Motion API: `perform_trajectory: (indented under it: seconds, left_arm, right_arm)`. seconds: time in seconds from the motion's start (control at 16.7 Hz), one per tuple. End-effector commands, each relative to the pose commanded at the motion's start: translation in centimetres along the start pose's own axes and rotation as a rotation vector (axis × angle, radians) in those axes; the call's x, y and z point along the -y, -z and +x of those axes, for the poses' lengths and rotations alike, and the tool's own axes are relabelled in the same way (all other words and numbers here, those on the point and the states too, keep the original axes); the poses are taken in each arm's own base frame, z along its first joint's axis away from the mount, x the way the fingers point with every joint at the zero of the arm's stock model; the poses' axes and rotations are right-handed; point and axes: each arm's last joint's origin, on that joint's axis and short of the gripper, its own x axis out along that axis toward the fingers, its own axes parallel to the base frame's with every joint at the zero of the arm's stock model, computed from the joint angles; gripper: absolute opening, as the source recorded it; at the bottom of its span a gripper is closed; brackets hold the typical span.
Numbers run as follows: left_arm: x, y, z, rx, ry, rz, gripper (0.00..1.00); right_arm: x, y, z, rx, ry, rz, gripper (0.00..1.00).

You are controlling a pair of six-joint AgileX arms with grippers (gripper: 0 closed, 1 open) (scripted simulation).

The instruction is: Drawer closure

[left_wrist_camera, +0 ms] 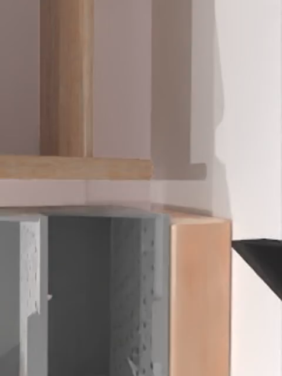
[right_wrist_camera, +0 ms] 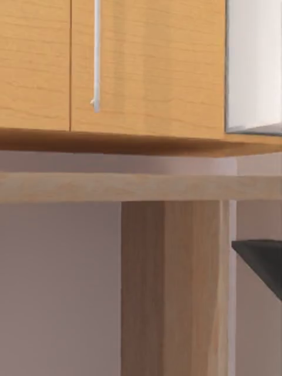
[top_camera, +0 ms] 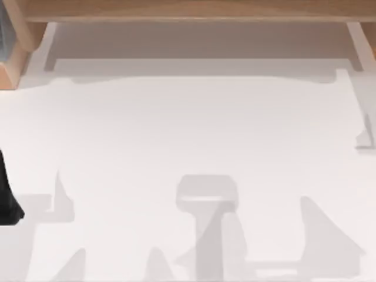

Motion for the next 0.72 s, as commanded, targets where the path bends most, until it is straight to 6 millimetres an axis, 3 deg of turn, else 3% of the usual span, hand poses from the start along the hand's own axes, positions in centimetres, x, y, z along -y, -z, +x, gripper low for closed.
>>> perform_trajectory:
  seconds: [0.36, 0.72]
  left_arm:
    - [0.0, 0.0, 0.0, 0.000, 0.000, 0.000, 1.00]
    - [0.0, 0.0, 0.0, 0.000, 0.000, 0.000, 1.00]
  right_arm:
    - [2.3, 1.8, 1.5, 0.013, 0.039, -0.221, 1.00]
    - [7.0, 7.9, 3.3, -0.052, 0.065, -0.661, 1.00]
